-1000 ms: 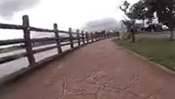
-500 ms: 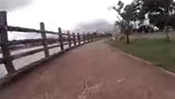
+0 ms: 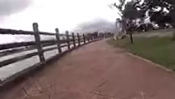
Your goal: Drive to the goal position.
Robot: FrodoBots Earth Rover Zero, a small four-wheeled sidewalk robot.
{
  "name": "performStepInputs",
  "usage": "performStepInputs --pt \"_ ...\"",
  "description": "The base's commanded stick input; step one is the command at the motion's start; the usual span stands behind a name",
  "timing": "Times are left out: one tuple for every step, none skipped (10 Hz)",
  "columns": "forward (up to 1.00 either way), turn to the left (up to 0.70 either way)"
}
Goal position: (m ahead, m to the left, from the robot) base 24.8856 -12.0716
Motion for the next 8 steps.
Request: performStepInputs --pt "1.0 0.0" --pt "1.0 0.0" --pt "1.0 0.0" --pt "1.0 0.0" --pt "1.0 0.0" --pt "1.0 0.0" --pt "1.0 0.0" --pt "1.0 0.0"
